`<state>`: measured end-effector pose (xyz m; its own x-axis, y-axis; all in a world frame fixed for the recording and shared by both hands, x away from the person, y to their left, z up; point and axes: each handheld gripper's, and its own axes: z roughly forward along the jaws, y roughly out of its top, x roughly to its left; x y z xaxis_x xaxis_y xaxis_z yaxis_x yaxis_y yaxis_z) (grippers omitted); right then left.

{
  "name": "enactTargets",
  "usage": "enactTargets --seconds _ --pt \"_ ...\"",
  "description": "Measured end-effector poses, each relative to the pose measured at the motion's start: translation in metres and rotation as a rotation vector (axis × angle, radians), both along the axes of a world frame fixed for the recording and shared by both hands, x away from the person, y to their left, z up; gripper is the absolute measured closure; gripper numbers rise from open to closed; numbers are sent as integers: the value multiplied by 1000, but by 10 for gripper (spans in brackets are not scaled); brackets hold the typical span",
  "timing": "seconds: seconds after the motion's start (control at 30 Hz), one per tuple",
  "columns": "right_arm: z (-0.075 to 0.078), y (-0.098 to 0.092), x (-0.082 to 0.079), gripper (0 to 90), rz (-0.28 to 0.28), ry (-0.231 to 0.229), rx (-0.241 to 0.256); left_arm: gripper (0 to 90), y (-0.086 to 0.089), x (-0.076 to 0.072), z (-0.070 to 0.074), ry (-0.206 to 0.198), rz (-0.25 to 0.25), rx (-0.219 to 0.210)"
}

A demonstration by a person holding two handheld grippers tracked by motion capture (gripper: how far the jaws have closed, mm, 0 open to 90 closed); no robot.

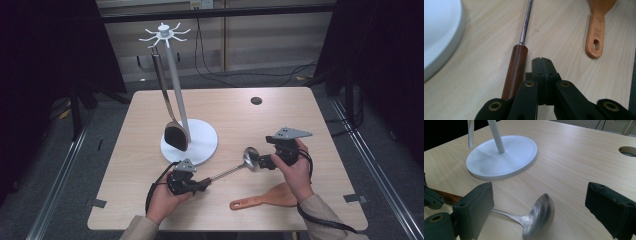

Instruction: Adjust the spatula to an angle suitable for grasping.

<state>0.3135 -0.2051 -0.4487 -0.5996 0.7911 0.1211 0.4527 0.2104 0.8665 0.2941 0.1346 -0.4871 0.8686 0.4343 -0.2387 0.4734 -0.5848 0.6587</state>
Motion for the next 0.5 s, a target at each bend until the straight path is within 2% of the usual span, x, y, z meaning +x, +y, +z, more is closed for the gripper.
enactTargets --seconds 0.03,0.13,0.17,0.2,0.23,0.3,0.37,0.5 --pt "0 2 1 78 7 0 -1 900 1 -1 0 -1 0 14" --pt "0 6 3 77 16 -1 1 900 3 -3 -3 6 7 11" --pt "0 9 5 77 24 -1 0 900 5 -4 -2 11 7 29" --pt "0 9 5 77 24 -1 0 900 5 -4 -2 11 7 29" --pt "0 10 6 77 27 0 0 900 6 -5 -4 2 19 10" --pt "0 14 7 77 36 -1 1 900 9 -6 -4 10 19 28" --pt "0 16 9 77 46 -1 -1 900 11 -6 -6 8 31 15" --pt "1 23 10 77 65 -3 -2 900 16 -6 -6 14 50 28"
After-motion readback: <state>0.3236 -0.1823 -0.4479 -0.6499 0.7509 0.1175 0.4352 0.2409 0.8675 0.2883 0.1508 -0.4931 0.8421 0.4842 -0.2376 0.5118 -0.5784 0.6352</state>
